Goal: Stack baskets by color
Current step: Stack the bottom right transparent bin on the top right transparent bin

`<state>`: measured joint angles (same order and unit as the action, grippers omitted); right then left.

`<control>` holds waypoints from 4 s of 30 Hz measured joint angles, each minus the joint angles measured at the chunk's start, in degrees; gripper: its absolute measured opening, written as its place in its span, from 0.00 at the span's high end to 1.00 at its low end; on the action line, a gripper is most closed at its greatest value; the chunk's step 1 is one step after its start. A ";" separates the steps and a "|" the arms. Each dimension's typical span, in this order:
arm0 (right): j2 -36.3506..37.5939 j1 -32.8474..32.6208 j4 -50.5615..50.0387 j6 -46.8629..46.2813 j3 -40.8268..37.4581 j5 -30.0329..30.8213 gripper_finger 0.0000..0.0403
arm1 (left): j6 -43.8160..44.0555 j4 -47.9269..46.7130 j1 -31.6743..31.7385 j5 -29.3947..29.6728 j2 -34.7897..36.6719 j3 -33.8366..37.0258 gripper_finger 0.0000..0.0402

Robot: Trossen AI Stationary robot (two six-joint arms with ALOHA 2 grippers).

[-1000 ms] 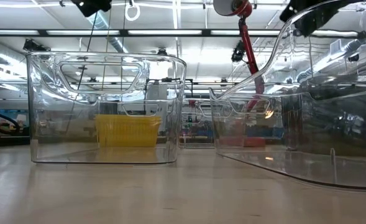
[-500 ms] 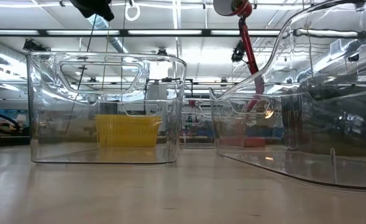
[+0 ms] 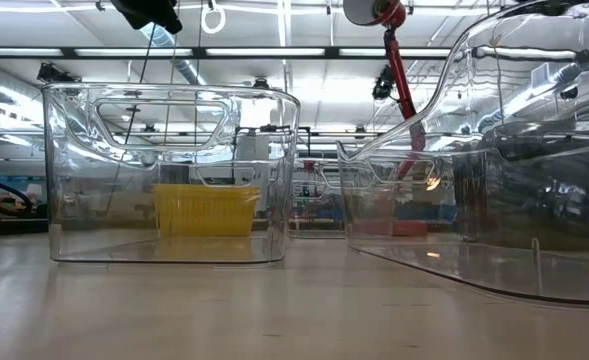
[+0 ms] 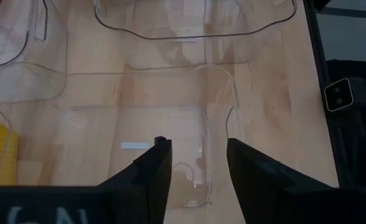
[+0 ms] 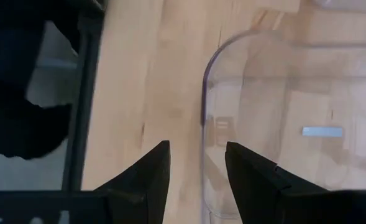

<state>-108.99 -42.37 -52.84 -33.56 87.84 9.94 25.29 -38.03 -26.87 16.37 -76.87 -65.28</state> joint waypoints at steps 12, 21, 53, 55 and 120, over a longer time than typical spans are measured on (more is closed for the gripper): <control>-6.64 -0.04 -2.48 -0.93 -0.12 -0.60 0.64 | 0.08 0.44 0.00 1.57 0.01 0.00 0.60; -8.76 -0.03 -3.21 -0.01 -0.08 -2.36 0.95 | 0.03 0.70 0.00 1.68 0.01 0.00 0.60; -1.81 13.77 -30.65 25.96 18.35 21.04 0.99 | 0.04 -0.50 -1.14 5.04 0.01 0.02 0.60; -0.42 16.41 -29.33 29.47 18.35 21.02 0.99 | 0.02 -0.50 -1.36 5.04 0.01 0.02 0.60; 8.25 44.45 -12.68 41.68 3.79 -7.73 0.65 | 7.38 9.19 -9.62 7.55 -8.67 0.13 0.51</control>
<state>-100.74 2.08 -65.52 8.12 91.64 2.21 32.66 -28.83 -36.49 23.92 -85.54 -65.14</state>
